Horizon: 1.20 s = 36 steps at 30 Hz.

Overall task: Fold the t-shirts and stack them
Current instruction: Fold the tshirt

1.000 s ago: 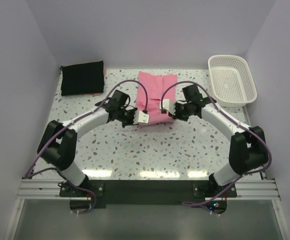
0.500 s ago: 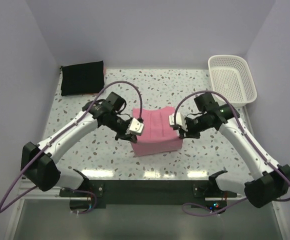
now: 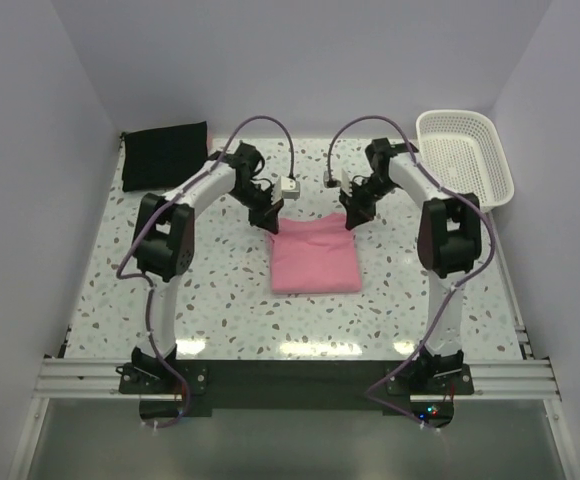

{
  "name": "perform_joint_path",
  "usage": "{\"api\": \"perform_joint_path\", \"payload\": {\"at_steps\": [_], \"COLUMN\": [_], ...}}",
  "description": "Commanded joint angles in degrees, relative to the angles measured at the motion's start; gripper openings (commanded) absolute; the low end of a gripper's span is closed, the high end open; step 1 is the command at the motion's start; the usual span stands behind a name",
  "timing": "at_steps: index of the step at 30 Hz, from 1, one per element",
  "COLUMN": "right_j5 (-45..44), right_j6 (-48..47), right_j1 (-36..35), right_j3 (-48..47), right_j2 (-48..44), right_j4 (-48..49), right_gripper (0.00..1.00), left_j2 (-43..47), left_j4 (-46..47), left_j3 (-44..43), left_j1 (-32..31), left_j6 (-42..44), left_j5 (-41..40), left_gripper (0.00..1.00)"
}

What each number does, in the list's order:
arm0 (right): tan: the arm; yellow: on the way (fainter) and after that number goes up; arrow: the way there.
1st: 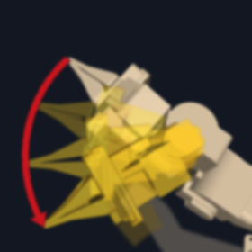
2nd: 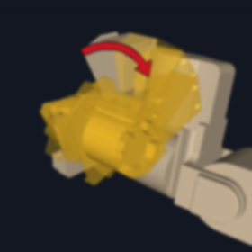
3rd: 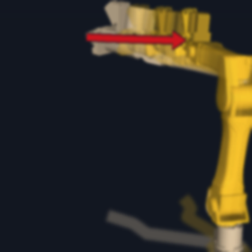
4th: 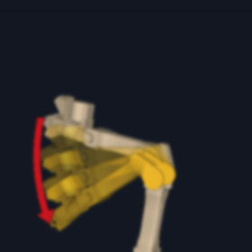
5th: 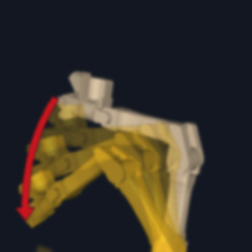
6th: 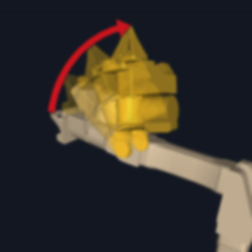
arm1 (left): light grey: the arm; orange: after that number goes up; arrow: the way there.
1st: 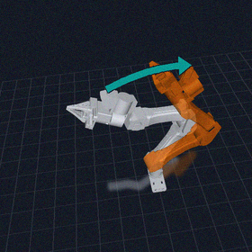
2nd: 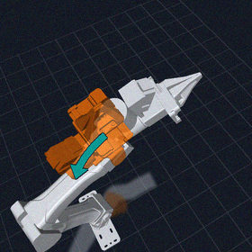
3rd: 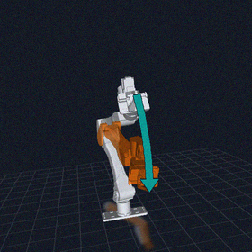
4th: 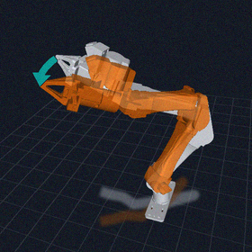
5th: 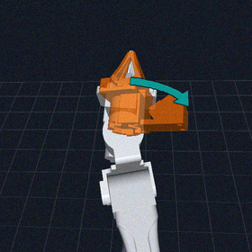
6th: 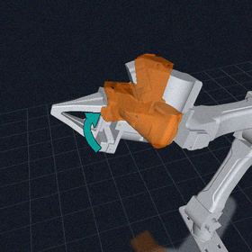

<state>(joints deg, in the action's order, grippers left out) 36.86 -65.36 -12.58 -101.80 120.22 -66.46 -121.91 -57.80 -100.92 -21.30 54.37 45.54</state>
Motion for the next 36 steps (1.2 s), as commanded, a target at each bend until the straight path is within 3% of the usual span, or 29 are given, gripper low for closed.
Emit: {"api": "perform_joint_path", "payload": {"at_steps": [1, 7, 11, 15, 19, 21, 22, 24, 28, 33, 36], "right_j5": [-0.5, -2.9, -3.0, -0.7, 3.6, 5.2, 6.0, 8.6, 13.7, 15.5, 15.1], "right_j6": [2.2, 5.2, 6.7, 8.4, 10.9, 12.1, 12.8, 13.8, 24.1, 41.5, 45.7], "right_j1": [0.1, -0.6, -2.8, -4.8, -6.1, -6.2, -6.2, -5.7, -4.4, -4.8, -6.1], "right_j3": [-5.2, -1.8, 4.8, 15.0, 26.0, 27.2, 25.8, 22.2, 9.6, 2.8, 0.7], "right_j2": [4.7, 7.5, 3.8, -5.4, -13.9, -16.1, -16.7, -15.7, -10.0, -1.8, 1.2], "right_j4": [-0.2, 3.2, 3.3, 1.9, -0.5, -1.8, -2.9, -7.1, -8.0, 3.0, 6.4], "right_gripper": [0.00, 0.00, 0.00, 0.00, 0.00, 0.25, 0.49, 0.58, 0.55, 0.35, 0.29], "left_j2": [-4.1, -8.5, -1.6, 6.5, 16.2, 19.1, 20.3, 23.4, 25.9, 24.0, 22.5], "left_j4": [4.3, 5.9, 8.4, 9.9, 10.0, 9.7, 10.4, 12.0, 17.5, 24.6, 28.3], "left_j3": [-4.1, -2.0, 8.6, 21.2, 28.4, 30.9, 31.4, 31.8, 31.2, 30.7, 31.4], "left_j1": [0.7, 0.7, 0.7, 0.6, 0.6, 0.6, 0.6, 0.6, -1.8, -8.4, -11.0], "left_j6": [-3.7, -5.2, -4.3, -2.3, 0.6, 2.3, 2.5, 2.6, 1.3, -2.5, -5.2], "left_j5": [-4.0, -4.5, -2.7, -0.4, 2.3, 3.3, 3.7, 4.7, 3.9, 1.0, -0.5], "left_gripper": [0.02, 0.02, 0.02, 0.01, 0.02, 0.11, 0.24, 0.35, 0.43, 0.44, 0.44]}}
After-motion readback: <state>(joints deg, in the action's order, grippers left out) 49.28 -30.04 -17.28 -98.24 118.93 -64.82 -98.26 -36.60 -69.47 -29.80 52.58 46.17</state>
